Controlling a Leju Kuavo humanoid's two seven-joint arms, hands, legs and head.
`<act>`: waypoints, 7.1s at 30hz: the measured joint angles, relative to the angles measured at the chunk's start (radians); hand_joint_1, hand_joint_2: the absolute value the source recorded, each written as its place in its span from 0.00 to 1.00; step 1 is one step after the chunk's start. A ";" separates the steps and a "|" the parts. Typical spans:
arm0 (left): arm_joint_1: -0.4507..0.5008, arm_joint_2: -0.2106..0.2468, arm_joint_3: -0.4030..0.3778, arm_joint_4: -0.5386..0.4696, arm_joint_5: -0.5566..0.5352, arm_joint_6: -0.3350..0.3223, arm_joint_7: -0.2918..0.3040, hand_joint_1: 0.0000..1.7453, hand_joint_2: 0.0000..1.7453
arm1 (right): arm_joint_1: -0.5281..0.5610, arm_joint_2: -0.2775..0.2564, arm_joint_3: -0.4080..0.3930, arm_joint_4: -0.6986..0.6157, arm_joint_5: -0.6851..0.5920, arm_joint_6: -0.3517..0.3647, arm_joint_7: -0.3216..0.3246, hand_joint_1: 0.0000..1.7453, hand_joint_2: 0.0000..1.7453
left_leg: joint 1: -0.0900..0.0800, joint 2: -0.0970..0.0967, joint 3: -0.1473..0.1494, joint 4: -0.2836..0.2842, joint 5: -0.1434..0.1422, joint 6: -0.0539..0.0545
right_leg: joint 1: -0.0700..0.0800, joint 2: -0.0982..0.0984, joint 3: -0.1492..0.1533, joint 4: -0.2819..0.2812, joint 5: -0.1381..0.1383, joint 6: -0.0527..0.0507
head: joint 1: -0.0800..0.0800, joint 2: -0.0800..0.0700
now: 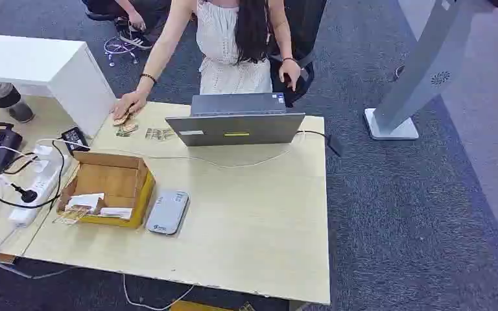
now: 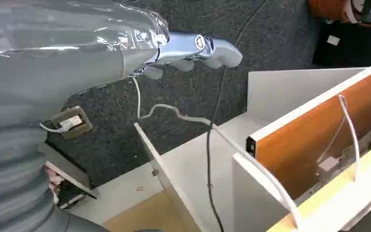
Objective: Pass the card to the sensor for recognition and then transmit it.
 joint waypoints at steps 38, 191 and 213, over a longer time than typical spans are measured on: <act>0.037 -0.244 -0.590 -1.146 -0.017 0.361 0.135 0.00 1.00 | -0.025 0.008 0.035 0.000 0.006 0.003 0.040 0.00 1.00 | 0.000 -0.006 0.000 0.002 0.001 0.001 | 0.000 -0.004 0.001 0.000 0.002 0.001 | 0.001 0.000; -0.225 0.130 -1.698 -1.029 -1.501 0.407 0.785 1.00 1.00 | -0.035 0.025 0.179 -0.001 -0.087 0.013 0.060 0.00 1.00 | 0.000 -0.001 -0.005 0.003 0.006 0.000 | 0.000 0.000 -0.005 0.000 0.006 0.000 | 0.000 0.000; -0.272 0.127 -1.749 -0.979 -1.483 0.320 0.823 1.00 1.00 | -0.026 0.025 0.179 -0.002 -0.106 0.010 0.058 0.00 1.00 | 0.000 -0.001 -0.005 0.003 0.006 0.000 | 0.000 0.000 -0.005 0.000 0.006 0.000 | 0.001 0.000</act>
